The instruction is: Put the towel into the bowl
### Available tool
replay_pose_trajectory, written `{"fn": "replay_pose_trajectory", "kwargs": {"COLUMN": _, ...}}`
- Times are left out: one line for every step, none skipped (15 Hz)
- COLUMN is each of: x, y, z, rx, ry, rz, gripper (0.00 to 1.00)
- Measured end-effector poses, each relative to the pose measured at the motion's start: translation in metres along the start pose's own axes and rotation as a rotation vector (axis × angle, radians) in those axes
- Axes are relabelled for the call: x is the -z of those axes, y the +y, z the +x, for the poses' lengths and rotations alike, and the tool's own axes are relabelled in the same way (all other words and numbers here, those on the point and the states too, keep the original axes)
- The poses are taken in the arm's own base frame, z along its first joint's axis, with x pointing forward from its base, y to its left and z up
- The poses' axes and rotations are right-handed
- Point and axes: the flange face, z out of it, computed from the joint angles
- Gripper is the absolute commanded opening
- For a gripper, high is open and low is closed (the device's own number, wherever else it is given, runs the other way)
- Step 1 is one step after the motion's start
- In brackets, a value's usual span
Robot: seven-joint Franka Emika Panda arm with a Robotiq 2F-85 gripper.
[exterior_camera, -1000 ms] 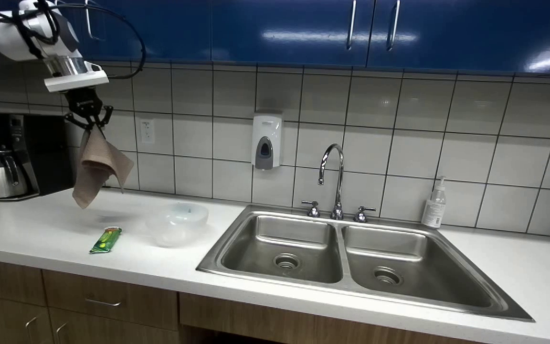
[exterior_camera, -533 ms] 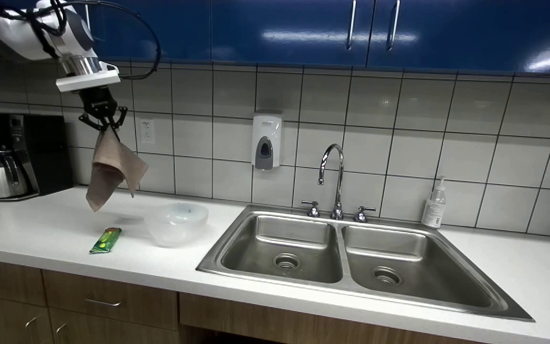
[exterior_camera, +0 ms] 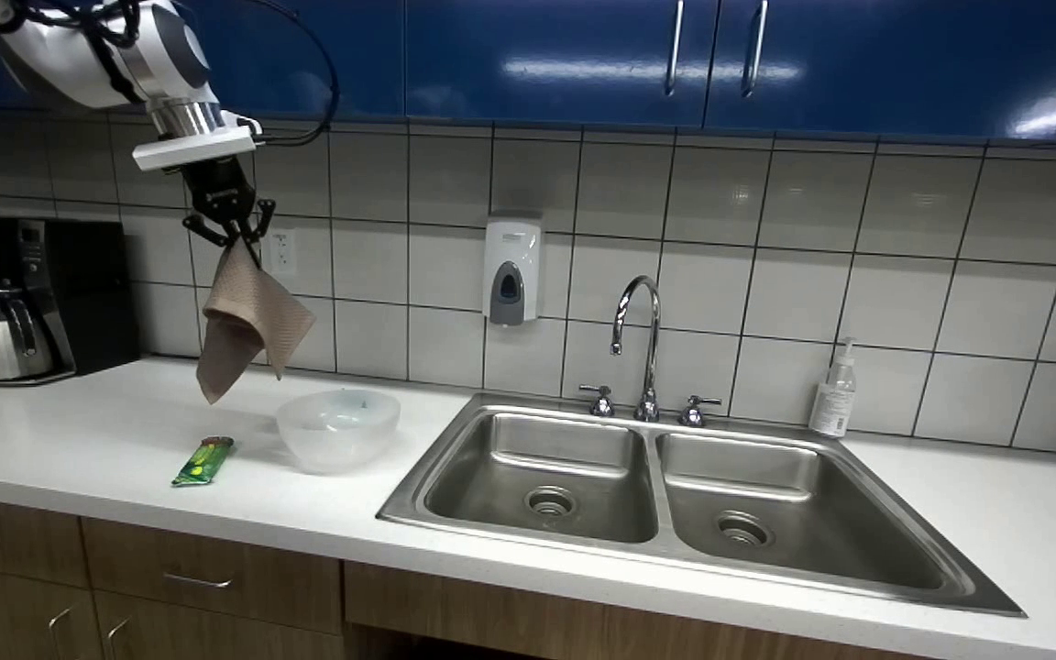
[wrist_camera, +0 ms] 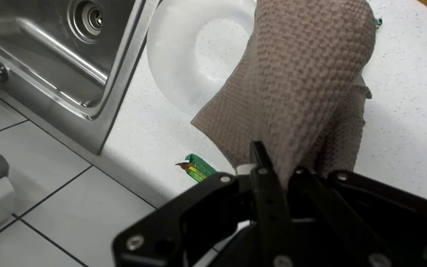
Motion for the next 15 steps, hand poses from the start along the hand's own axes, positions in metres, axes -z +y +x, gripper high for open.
{"fn": "replay_pose_trajectory", "kwargs": {"x": 0.001, "y": 0.005, "z": -0.004, "rx": -0.016, "ry": -0.002, "rz": -0.002, "gripper": 0.01}}
{"fn": "replay_pose_trajectory", "kwargs": {"x": 0.001, "y": 0.009, "z": -0.008, "rx": -0.032, "ry": -0.004, "rz": -0.003, "gripper": 0.01}}
{"fn": "replay_pose_trajectory", "kwargs": {"x": 0.002, "y": 0.013, "z": -0.012, "rx": -0.047, "ry": -0.006, "rz": -0.005, "gripper": 0.01}}
{"fn": "replay_pose_trajectory", "kwargs": {"x": 0.001, "y": 0.018, "z": -0.017, "rx": -0.063, "ry": -0.010, "rz": -0.006, "gripper": 0.01}}
{"fn": "replay_pose_trajectory", "kwargs": {"x": 0.000, "y": 0.022, "z": -0.022, "rx": -0.080, "ry": -0.016, "rz": -0.007, "gripper": 0.01}}
{"fn": "replay_pose_trajectory", "kwargs": {"x": -0.001, "y": 0.026, "z": -0.027, "rx": -0.097, "ry": -0.022, "rz": -0.008, "gripper": 0.01}}
{"fn": "replay_pose_trajectory", "kwargs": {"x": -0.004, "y": 0.031, "z": -0.032, "rx": -0.113, "ry": -0.030, "rz": -0.007, "gripper": 0.01}}
{"fn": "replay_pose_trajectory", "kwargs": {"x": -0.007, "y": 0.035, "z": -0.036, "rx": -0.129, "ry": -0.038, "rz": -0.007, "gripper": 0.01}}
{"fn": "replay_pose_trajectory", "kwargs": {"x": -0.011, "y": 0.038, "z": -0.040, "rx": -0.144, "ry": -0.047, "rz": -0.005, "gripper": 0.01}}
{"fn": "replay_pose_trajectory", "kwargs": {"x": -0.015, "y": 0.042, "z": -0.044, "rx": -0.164, "ry": -0.056, "rz": -0.003, "gripper": 0.01}}
{"fn": "replay_pose_trajectory", "kwargs": {"x": -0.019, "y": 0.044, "z": -0.047, "rx": -0.184, "ry": -0.065, "rz": 0.003, "gripper": 0.01}}
{"fn": "replay_pose_trajectory", "kwargs": {"x": -0.024, "y": 0.047, "z": -0.050, "rx": -0.207, "ry": -0.073, "rz": 0.012, "gripper": 0.01}}
{"fn": "replay_pose_trajectory", "kwargs": {"x": -0.028, "y": 0.050, "z": -0.052, "rx": -0.234, "ry": -0.080, "rz": 0.019, "gripper": 0.01}}
{"fn": "replay_pose_trajectory", "kwargs": {"x": -0.031, "y": 0.053, "z": -0.055, "rx": -0.261, "ry": -0.087, "rz": 0.026, "gripper": 0.01}}
{"fn": "replay_pose_trajectory", "kwargs": {"x": -0.034, "y": 0.056, "z": -0.057, "rx": -0.289, "ry": -0.092, "rz": 0.033, "gripper": 0.01}}
